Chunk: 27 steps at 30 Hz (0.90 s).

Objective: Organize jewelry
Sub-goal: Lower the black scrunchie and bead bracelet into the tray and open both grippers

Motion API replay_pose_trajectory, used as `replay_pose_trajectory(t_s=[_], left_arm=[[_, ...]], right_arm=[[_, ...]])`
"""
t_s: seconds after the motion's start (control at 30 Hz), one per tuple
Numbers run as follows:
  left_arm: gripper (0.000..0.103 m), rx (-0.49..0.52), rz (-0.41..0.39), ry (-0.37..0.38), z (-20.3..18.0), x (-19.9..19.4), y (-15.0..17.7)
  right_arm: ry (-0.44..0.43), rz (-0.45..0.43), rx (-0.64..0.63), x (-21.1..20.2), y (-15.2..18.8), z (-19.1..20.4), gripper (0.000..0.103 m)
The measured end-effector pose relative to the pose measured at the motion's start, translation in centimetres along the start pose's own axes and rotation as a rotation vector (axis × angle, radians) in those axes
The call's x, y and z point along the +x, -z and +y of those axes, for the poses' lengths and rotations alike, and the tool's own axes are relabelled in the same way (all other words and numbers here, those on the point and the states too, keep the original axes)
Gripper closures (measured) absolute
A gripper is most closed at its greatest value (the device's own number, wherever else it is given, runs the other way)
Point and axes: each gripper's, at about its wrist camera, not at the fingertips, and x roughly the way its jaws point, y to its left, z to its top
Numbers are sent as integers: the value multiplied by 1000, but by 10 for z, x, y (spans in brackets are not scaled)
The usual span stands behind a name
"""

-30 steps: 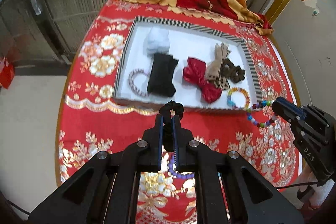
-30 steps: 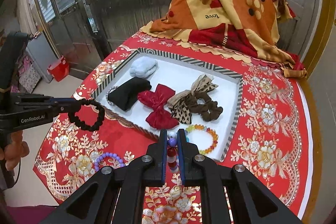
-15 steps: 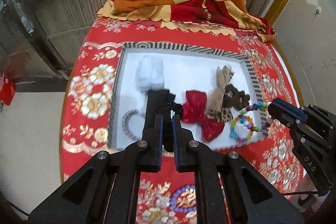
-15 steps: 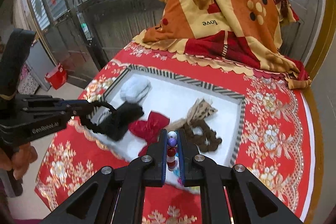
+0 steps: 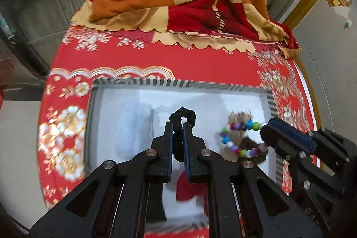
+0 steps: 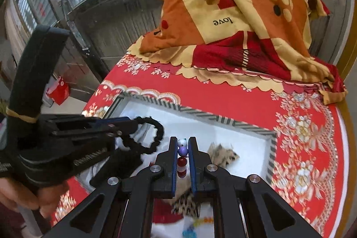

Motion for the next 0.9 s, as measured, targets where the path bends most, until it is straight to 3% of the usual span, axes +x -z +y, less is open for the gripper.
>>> replay_pose_trajectory(t_s=[0.2, 0.47, 0.63, 0.83, 0.9], left_arm=[[96, -45, 49, -44, 18, 37, -14], [96, -50, 87, -76, 25, 63, -2], [95, -42, 77, -105, 20, 64, 1], [70, -58, 66, -107, 21, 53, 7], [64, -57, 62, -109, 19, 48, 10]], right_arm=[[8, 57, 39, 43, -11, -20, 94], [58, 153, 86, 81, 10, -45, 94], [34, 194, 119, 95, 16, -50, 94], [31, 143, 120, 73, 20, -45, 91], [31, 119, 122, 62, 21, -44, 80]])
